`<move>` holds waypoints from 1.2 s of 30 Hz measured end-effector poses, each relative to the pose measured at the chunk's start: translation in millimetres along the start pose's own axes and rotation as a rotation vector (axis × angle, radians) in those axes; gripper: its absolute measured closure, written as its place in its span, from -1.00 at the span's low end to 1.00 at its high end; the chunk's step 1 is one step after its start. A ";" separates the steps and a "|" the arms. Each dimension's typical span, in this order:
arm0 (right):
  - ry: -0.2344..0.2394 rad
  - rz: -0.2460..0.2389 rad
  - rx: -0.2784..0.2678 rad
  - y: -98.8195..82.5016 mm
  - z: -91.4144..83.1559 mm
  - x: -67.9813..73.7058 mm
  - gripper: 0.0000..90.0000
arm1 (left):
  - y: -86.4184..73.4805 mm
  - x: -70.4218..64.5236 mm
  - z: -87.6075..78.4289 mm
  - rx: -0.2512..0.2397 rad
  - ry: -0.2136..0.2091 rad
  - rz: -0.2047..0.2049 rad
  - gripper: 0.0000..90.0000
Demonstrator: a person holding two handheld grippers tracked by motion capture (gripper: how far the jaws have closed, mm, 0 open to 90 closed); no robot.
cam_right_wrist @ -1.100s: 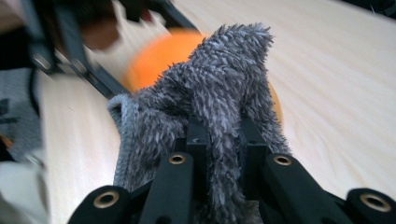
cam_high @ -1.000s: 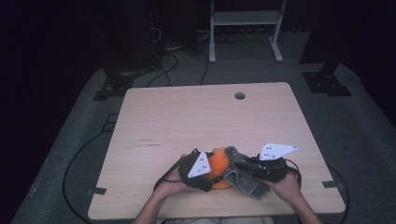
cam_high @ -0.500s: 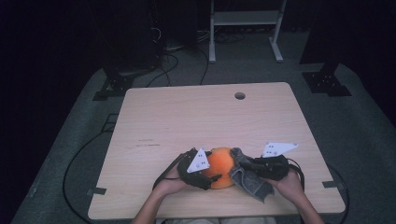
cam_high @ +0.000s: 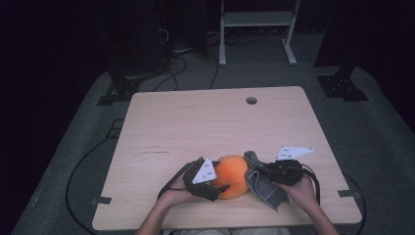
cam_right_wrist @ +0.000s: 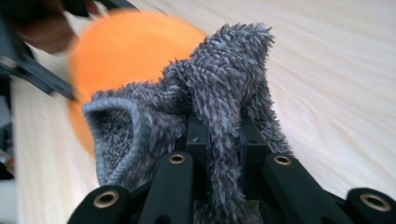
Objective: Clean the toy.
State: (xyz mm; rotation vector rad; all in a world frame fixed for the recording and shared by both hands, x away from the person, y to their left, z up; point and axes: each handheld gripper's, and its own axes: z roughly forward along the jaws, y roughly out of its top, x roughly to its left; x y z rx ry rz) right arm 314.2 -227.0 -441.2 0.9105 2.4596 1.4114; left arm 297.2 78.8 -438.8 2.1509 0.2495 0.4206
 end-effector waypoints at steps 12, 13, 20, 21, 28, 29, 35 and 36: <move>0.048 0.048 -0.055 3.7 5.4 -2.3 0.73 | -2.1 -0.2 0.6 -0.011 -0.003 -0.007 -0.55; 0.032 0.049 -0.031 2.3 4.5 -4.0 0.73 | -2.2 0.0 0.5 -0.012 -0.004 -0.009 -0.55; 0.019 0.036 -0.114 8.3 -8.7 1.5 0.73 | -1.5 -0.8 1.6 -0.014 0.000 -0.005 -0.56; 0.029 0.025 -0.135 12.2 -8.8 4.4 0.73 | -1.9 -0.6 1.7 -0.017 -0.001 -0.007 -0.56; 0.064 0.014 -0.098 8.9 3.4 7.6 0.73 | -2.3 -0.7 1.7 -0.021 -0.003 -0.006 -0.56; 0.049 0.030 -0.069 4.0 2.6 2.5 0.73 | -2.6 -0.4 1.3 -0.021 -0.004 -0.008 -0.56; 0.007 0.004 -0.087 6.7 -9.7 8.5 0.73 | -3.5 1.1 1.0 -0.024 -0.009 -0.018 -0.55; 0.010 -0.010 -0.107 12.2 -10.4 13.8 0.73 | -3.0 0.7 2.1 -0.027 -0.009 -0.021 -0.55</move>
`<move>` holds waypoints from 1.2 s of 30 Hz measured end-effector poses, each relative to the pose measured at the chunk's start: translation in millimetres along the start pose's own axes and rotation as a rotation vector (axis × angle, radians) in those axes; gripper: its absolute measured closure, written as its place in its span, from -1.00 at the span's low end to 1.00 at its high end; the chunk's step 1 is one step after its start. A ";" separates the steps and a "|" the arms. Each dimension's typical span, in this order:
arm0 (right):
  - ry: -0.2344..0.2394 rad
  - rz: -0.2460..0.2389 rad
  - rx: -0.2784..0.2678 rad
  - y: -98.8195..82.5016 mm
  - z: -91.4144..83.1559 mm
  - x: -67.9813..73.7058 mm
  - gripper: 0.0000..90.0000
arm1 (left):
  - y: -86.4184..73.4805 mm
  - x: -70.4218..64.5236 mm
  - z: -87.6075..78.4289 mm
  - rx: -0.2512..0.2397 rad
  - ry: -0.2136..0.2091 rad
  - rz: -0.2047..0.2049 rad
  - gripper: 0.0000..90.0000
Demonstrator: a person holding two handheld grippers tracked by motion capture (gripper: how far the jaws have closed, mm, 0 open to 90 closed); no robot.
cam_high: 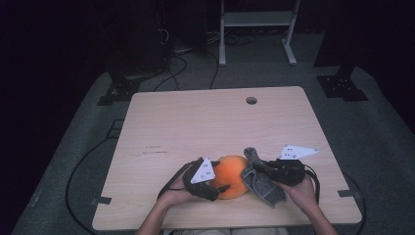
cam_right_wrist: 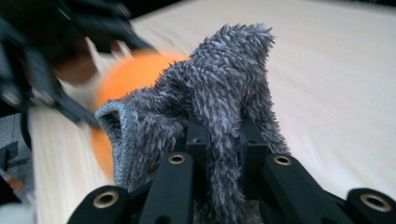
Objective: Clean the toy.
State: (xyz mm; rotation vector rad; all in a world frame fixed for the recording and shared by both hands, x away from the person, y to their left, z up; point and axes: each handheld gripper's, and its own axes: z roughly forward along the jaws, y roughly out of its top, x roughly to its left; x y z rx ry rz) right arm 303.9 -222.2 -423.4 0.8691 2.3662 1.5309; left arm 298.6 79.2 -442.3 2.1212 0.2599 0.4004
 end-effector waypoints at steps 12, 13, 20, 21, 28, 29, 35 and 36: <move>0.000 -0.078 0.032 -1.0 12.7 16.5 0.73 | 9.3 8.9 -4.3 -0.059 -0.053 -0.085 -0.69; -0.002 -0.077 0.033 -2.4 11.3 16.8 0.73 | 9.2 7.7 -2.5 -0.054 -0.050 -0.079 -0.70; -0.006 -0.046 0.089 -7.9 3.8 3.9 0.73 | 10.4 -1.7 1.8 -0.013 -0.009 -0.018 -0.54; -0.003 -0.037 0.095 -8.9 3.1 2.1 0.73 | 10.6 -1.9 2.0 -0.013 -0.010 -0.017 -0.53; 0.014 -0.059 -0.004 7.9 -0.9 11.1 0.73 | 10.8 -5.8 4.1 -0.015 -0.012 0.017 -0.50; 0.032 -0.064 -0.019 11.3 -0.1 13.3 0.73 | 11.5 -6.7 3.8 -0.011 -0.010 0.025 -0.50; 0.030 -0.108 0.030 2.8 6.9 19.1 0.73 | 19.9 3.9 -6.1 -0.056 -0.016 -0.062 -0.78; 0.030 -0.103 0.024 0.4 5.5 19.3 0.72 | 19.7 5.3 -4.7 -0.044 -0.007 -0.074 -0.82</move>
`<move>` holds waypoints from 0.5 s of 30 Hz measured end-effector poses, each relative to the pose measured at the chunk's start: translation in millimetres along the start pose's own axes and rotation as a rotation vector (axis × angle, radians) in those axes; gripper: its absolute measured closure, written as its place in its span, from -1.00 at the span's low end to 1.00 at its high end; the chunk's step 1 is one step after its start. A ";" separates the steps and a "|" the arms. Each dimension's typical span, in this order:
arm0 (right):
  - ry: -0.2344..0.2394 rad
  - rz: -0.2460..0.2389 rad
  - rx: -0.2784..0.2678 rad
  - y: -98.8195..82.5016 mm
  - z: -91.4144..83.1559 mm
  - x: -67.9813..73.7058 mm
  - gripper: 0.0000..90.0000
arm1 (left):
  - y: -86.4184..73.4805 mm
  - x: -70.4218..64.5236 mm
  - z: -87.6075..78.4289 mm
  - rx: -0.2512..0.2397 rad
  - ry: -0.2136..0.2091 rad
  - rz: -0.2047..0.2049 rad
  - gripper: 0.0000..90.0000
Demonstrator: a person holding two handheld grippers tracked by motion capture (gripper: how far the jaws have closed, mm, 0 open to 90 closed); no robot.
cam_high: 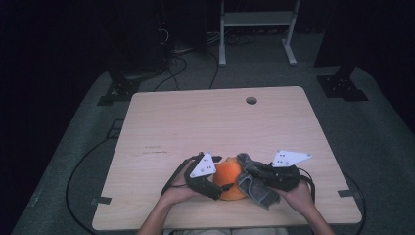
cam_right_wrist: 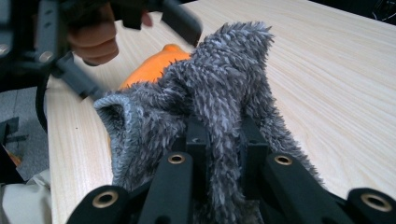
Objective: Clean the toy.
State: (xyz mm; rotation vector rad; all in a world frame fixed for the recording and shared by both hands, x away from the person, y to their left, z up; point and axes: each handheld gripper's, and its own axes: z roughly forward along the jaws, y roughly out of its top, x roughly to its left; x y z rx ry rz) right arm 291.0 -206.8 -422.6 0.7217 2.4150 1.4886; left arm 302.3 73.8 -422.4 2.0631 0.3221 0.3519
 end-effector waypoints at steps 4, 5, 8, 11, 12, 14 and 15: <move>0.027 0.040 -0.003 -9.2 -3.2 -3.3 0.72 | -3.8 -2.3 9.8 0.054 -0.018 -0.009 -0.80; 0.029 0.044 0.004 -9.7 -4.5 -4.6 0.72 | -5.1 -4.4 9.8 0.037 -0.031 0.006 -0.68; 0.016 0.050 0.024 -11.0 -7.9 -9.1 0.72 | -6.5 -7.9 11.0 0.034 -0.029 0.016 -0.55; -0.026 0.062 0.055 -12.3 -14.5 -15.7 0.73 | -6.7 -8.5 10.2 0.042 -0.030 0.042 -0.50; -0.026 0.062 0.055 -12.3 -14.5 -15.7 0.73 | -7.5 -8.8 10.4 0.043 -0.029 0.048 -0.50; -0.019 0.032 -0.014 0.0 -18.6 -7.5 0.73 | -9.1 -10.6 12.3 0.033 -0.032 0.059 -0.49; -0.003 0.019 -0.031 5.0 -17.5 -3.3 0.73 | -9.1 -11.9 13.3 0.032 -0.032 0.068 -0.49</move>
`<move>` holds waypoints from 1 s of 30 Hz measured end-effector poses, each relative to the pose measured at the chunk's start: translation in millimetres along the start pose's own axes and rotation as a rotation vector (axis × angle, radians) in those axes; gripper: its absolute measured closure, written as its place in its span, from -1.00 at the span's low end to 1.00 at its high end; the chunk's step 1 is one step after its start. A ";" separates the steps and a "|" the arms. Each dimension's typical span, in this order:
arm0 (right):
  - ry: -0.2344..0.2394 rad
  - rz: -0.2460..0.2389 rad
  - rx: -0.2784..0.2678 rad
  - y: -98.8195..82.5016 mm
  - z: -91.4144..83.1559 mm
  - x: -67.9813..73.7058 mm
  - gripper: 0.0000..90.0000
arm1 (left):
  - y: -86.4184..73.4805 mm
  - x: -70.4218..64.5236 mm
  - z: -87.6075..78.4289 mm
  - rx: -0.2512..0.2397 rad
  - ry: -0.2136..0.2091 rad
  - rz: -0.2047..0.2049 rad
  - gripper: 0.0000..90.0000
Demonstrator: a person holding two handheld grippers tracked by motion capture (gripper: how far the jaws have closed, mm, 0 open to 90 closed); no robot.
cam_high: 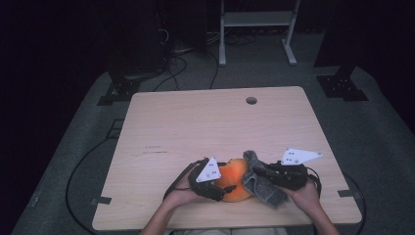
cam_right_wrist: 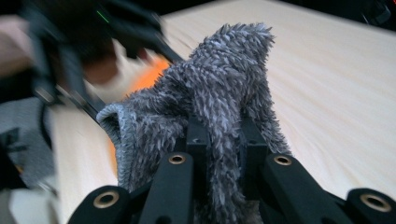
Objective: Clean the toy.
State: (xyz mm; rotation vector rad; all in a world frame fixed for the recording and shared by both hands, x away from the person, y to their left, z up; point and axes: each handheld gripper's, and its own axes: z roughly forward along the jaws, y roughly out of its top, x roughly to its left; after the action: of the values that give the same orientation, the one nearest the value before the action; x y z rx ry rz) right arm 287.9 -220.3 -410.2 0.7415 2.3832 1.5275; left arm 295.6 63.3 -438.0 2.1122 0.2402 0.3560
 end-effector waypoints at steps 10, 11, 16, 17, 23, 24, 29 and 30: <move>0.014 -0.046 0.047 -6.1 11.1 4.8 0.74 | 7.0 1.7 -2.9 -0.005 -0.010 -0.036 -0.78; 0.013 -0.044 0.051 -7.4 9.6 2.8 0.74 | 6.5 2.4 -2.1 0.000 -0.014 -0.047 -0.78; -0.035 -0.040 0.121 -10.3 1.3 -7.7 0.73 | 3.9 -0.2 0.1 -0.003 -0.016 -0.035 -0.54; -0.052 -0.042 0.122 -9.3 -1.2 -8.1 0.74 | 3.9 -0.2 0.1 -0.003 -0.016 -0.035 -0.50; 0.031 -0.114 -0.001 20.3 -1.9 20.5 0.74 | 6.6 -10.8 7.7 -0.005 0.046 0.013 -0.44; 0.038 -0.144 0.013 23.9 3.8 26.1 0.73 | 7.2 -12.5 8.5 -0.005 0.050 0.018 -0.44; 0.037 -0.151 0.052 19.1 16.9 24.2 0.74 | 4.0 -11.3 7.1 -0.012 0.029 -0.008 -0.44; 0.018 -0.142 0.056 16.7 14.7 19.5 0.74 | 4.0 -11.3 7.1 -0.012 0.029 -0.008 -0.44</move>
State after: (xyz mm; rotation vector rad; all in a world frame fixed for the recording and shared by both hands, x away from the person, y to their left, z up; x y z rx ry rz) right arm 282.7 -193.0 -399.9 0.5576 2.4431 1.4222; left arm 287.6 52.1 -440.0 2.0948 0.2630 0.3831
